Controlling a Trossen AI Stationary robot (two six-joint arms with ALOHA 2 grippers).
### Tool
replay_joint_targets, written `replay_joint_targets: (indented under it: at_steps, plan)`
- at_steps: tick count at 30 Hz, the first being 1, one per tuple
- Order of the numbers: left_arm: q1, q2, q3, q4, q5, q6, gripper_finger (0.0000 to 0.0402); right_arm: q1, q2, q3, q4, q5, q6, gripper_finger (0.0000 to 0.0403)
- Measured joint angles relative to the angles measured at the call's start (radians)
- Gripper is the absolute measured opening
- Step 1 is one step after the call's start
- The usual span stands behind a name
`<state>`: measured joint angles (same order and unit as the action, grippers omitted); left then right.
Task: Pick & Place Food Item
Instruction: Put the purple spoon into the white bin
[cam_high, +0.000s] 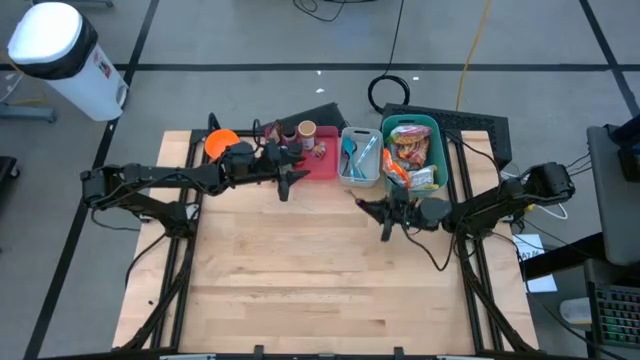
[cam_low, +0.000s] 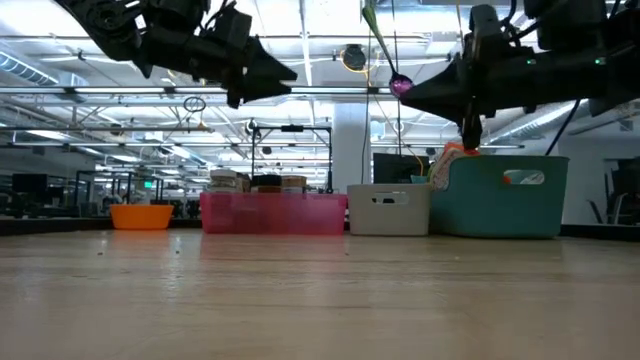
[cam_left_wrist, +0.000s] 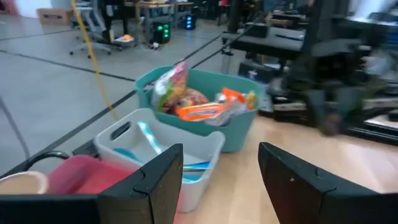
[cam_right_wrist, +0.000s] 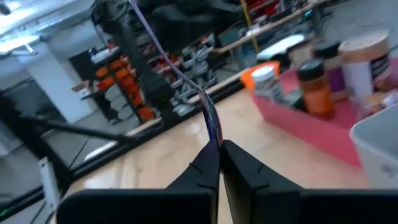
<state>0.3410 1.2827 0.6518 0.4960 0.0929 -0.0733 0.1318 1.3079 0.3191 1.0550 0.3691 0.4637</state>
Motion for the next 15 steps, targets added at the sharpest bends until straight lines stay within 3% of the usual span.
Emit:
replay_joint_targets:
  at_steps: [4,11,15]
  plan:
    - [-0.047,0.000,0.000,0.057,-0.001,0.021,0.0230,-0.053,0.000,0.000,0.019,-0.002,-0.016,0.0001]
    - [-0.150,0.007,0.015,0.212,-0.030,0.124,0.0308,-0.081,0.013,0.001,0.045,0.023,-0.046,0.0000]
    - [-0.192,0.042,0.068,0.248,-0.033,0.149,0.0331,-0.080,0.026,0.006,0.100,0.055,-0.090,0.0000]
